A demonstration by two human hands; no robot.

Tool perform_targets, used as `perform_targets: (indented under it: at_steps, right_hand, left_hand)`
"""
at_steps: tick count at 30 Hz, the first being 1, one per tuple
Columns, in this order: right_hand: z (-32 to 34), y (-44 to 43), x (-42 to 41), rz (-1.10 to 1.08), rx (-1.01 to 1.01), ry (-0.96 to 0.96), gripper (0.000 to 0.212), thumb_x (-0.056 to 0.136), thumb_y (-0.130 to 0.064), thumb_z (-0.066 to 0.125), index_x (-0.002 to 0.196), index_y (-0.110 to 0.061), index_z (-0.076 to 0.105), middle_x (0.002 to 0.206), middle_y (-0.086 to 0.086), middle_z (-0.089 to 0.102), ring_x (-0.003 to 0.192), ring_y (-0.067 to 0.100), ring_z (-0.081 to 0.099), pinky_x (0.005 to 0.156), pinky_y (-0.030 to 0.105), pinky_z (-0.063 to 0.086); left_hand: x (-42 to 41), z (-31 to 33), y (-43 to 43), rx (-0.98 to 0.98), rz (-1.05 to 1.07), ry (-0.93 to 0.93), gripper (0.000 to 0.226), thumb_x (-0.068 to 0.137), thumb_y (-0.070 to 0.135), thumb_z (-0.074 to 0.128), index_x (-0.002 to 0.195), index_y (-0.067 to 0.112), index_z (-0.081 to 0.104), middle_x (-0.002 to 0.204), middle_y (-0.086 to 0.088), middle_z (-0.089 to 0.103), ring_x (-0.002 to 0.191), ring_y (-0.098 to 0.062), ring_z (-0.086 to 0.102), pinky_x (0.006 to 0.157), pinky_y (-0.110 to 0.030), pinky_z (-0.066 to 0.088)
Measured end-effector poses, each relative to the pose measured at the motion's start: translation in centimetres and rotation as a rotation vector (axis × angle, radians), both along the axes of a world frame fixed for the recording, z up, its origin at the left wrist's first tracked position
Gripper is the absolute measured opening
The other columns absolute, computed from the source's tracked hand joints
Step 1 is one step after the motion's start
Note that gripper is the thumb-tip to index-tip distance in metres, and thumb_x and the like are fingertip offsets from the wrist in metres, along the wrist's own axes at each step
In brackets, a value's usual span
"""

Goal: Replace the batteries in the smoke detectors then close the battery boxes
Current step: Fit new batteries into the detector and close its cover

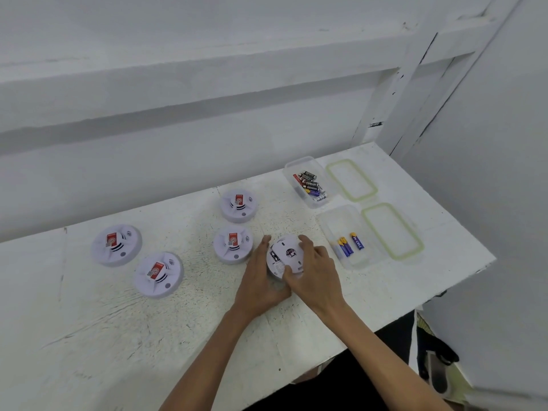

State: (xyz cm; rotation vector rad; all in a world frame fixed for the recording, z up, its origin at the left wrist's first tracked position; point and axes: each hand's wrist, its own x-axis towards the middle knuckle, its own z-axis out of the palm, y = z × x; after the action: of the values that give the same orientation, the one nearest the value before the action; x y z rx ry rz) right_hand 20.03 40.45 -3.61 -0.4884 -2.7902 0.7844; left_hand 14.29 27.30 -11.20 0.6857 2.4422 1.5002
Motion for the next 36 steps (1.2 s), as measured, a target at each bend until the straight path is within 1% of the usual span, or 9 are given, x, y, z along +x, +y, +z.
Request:
perform_targets:
  at_steps: [3,6,10,13,15,21,25,31,36]
  right_hand:
    - [0.1,0.1,0.2,0.006,-0.022,0.041,0.069,0.076,-0.032,0.070,0.138,-0.013,0.045,0.111,0.006,0.065,0.100,0.026,0.054,0.073,0.045,0.055]
    - [-0.1,0.3,0.1,0.023,-0.001,0.035,0.068,0.076,-0.035,0.067,0.138,-0.017,0.044,0.115,0.002,0.063,0.100,0.023,0.052,0.075,0.042,0.053]
    - [-0.8,0.7,0.2,0.060,0.071,-0.036,0.069,0.077,-0.038,0.060,0.140,-0.023,0.039,0.124,-0.004,0.062,0.115,0.022,0.050,0.091,0.040,0.043]
    - [-1.1,1.0,0.4,0.063,0.135,-0.033,0.067,0.078,-0.039,0.061,0.140,-0.023,0.042,0.124,-0.007,0.063,0.124,0.019,0.045,0.096,0.039,0.034]
    - [-1.1,1.1,0.4,0.074,0.158,-0.035,0.067,0.079,-0.040,0.061,0.141,-0.024,0.041,0.125,-0.009,0.063,0.125,0.018,0.043,0.097,0.038,0.030]
    - [-0.7,1.5,0.4,0.037,0.056,-0.006,0.070,0.077,-0.042,0.064,0.141,-0.027,0.040,0.127,-0.012,0.060,0.123,0.016,0.044,0.096,0.028,0.019]
    - [-1.0,1.8,0.4,0.052,0.031,-0.040,0.076,0.076,-0.053,0.056,0.145,-0.034,0.032,0.129,-0.010,0.057,0.115,0.011,0.043,0.096,0.025,0.016]
    - [-1.0,2.5,0.4,0.109,0.022,-0.013,0.081,0.079,-0.044,0.070,0.150,-0.027,0.032,0.131,-0.014,0.057,0.112,0.013,0.045,0.099,0.028,0.020]
    - [-1.4,2.7,0.6,0.137,0.032,-0.003,0.082,0.079,-0.049,0.068,0.149,-0.028,0.032,0.130,-0.015,0.057,0.116,0.011,0.046,0.098,0.028,0.023]
  left_hand:
    - [0.0,0.2,-0.2,0.035,-0.032,-0.044,0.108,0.079,0.045,0.083,0.160,0.027,0.014,0.163,0.006,0.033,0.150,-0.009,0.031,0.118,-0.046,0.039]
    - [0.2,0.9,-0.3,0.059,-0.011,-0.061,0.108,0.075,0.050,0.084,0.155,0.035,0.014,0.155,0.017,0.040,0.144,-0.003,0.039,0.116,-0.038,0.043]
    - [0.3,1.5,-0.2,0.065,0.008,-0.071,0.099,0.070,0.052,0.083,0.147,0.043,0.022,0.143,0.020,0.046,0.134,0.002,0.047,0.109,-0.027,0.046]
    - [0.2,1.0,-0.1,0.053,0.041,-0.091,0.109,0.071,0.047,0.087,0.156,0.021,0.023,0.145,0.009,0.048,0.134,-0.006,0.048,0.107,-0.037,0.049]
    - [0.2,1.0,-0.2,0.050,0.047,-0.088,0.114,0.069,0.052,0.086,0.156,0.013,0.023,0.145,0.008,0.048,0.134,-0.008,0.049,0.108,-0.037,0.049]
    - [0.2,1.2,-0.1,0.068,0.059,-0.119,0.115,0.067,0.051,0.087,0.156,0.014,0.025,0.147,0.005,0.049,0.136,-0.008,0.048,0.109,-0.038,0.048]
    - [0.2,1.1,-0.3,0.079,0.048,-0.125,0.114,0.067,0.051,0.087,0.156,0.013,0.026,0.148,0.005,0.048,0.137,-0.007,0.047,0.110,-0.034,0.047]
    - [0.2,1.3,-0.5,0.110,0.014,-0.136,0.103,0.073,0.030,0.092,0.154,0.020,0.028,0.149,0.009,0.046,0.140,-0.004,0.044,0.113,-0.033,0.045]
    - [0.1,1.2,-0.5,0.102,0.038,-0.156,0.108,0.070,0.048,0.085,0.156,0.017,0.028,0.151,0.007,0.047,0.140,-0.006,0.044,0.113,-0.040,0.045]
